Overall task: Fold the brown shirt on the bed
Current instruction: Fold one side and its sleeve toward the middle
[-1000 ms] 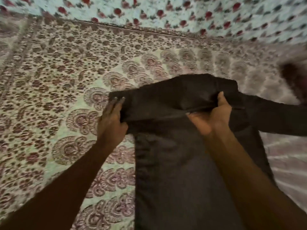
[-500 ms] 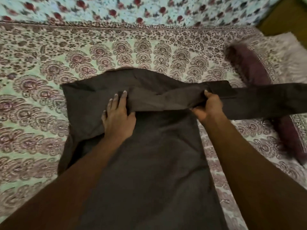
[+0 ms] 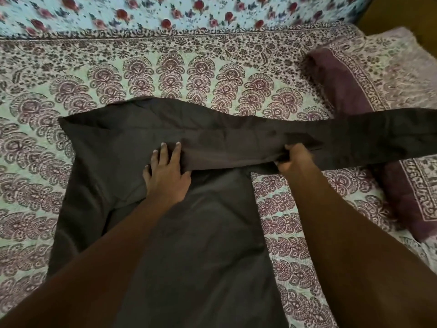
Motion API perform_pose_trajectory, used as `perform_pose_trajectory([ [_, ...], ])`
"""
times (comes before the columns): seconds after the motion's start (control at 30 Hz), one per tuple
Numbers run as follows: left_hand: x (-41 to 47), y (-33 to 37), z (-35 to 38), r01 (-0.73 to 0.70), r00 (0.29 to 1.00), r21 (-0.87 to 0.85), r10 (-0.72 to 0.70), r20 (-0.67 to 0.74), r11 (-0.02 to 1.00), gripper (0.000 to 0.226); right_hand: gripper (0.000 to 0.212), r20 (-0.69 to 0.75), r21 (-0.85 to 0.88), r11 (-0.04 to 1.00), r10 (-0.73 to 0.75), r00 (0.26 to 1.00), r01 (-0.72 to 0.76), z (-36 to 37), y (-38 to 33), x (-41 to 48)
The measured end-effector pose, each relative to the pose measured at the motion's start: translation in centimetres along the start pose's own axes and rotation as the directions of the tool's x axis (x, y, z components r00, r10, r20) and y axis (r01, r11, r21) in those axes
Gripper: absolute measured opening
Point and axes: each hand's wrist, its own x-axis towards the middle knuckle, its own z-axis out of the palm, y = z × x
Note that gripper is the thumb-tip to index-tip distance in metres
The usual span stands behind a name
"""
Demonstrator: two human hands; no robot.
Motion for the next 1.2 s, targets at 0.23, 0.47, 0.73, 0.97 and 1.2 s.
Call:
perform_pose_trajectory([
  [0.23,1.2,1.1,1.2,-0.1,0.995,0.063,0.1,0.015,0.993,0.08,0.041,-0.093,0.052,0.98,-0.188,0.978,0.193,0.5,-2.5,-3.6],
  [0.47,1.7,2.2,1.8,-0.059,0.998,0.084,0.056,0.041,0.995,0.088,0.071,0.094,-0.698,0.436,-0.73,0.676,0.568,-1.0,2.0,-6.9],
  [0.73,1.6,0.3,0.8,-0.166,0.985,0.003,0.166,0.045,0.986,0.097,0.058,0.825,-0.564,-0.377,-0.27,0.496,0.734,0.5,6.5,-6.1],
  [0.97,-5.3,-6.7,0.8,-0.075,0.989,0.14,0.091,-0.117,0.987,0.073,0.064,0.972,-0.161,-0.486,0.072,0.223,0.859,3.5,10.5,-10.1],
  [1.2,-13.3,-12.2,2.8,0.013,0.961,0.012,-0.01,-0.276,1.0,0.058,0.081,0.928,-0.349,-0.5,-0.068,0.366,0.793,6.2,14.6,-16.2],
])
